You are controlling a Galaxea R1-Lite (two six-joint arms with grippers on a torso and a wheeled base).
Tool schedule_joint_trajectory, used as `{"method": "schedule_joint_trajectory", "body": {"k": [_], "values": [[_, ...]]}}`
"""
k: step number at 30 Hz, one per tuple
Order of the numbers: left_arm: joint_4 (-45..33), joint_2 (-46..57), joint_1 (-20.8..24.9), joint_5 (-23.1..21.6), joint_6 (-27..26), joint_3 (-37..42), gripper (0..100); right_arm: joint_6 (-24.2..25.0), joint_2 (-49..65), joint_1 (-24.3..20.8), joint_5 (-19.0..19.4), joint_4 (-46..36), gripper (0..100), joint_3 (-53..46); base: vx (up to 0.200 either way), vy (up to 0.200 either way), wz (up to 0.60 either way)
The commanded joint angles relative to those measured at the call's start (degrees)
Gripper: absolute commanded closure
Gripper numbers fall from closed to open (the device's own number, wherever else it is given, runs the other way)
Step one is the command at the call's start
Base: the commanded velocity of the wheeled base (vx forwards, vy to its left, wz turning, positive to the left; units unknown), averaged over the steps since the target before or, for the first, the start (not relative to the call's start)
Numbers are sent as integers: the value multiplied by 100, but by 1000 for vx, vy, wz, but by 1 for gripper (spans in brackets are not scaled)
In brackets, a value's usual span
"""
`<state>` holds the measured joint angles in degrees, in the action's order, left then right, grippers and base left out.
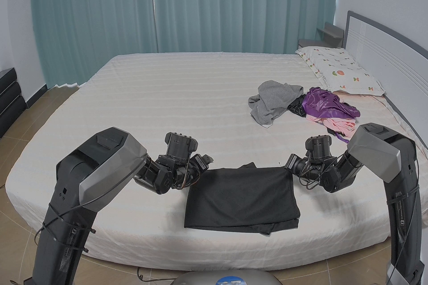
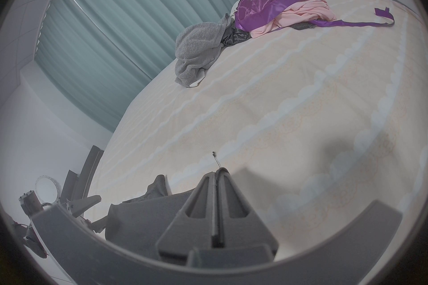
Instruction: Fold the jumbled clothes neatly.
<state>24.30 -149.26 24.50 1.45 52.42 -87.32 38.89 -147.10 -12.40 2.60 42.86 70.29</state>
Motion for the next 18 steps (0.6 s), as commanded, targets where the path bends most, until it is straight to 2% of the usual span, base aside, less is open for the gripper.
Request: {"method": "schedule_joint_trajectory", "body": {"k": [1,5,6,18], "values": [[-92,-191,2,22,-127,-198,0,14,24,-8,4,3,100,2,0,0,0],[-153,-358,11,233,-162,-461,0,40,15,-8,4,12,100,2,0,0,0],[-171,-358,2,233,-162,-461,100,40,15,-8,4,12,100,2,0,0,0],[-197,-332,-42,312,-136,-444,100,57,-11,9,4,108,100,-24,0,0,0]]}}
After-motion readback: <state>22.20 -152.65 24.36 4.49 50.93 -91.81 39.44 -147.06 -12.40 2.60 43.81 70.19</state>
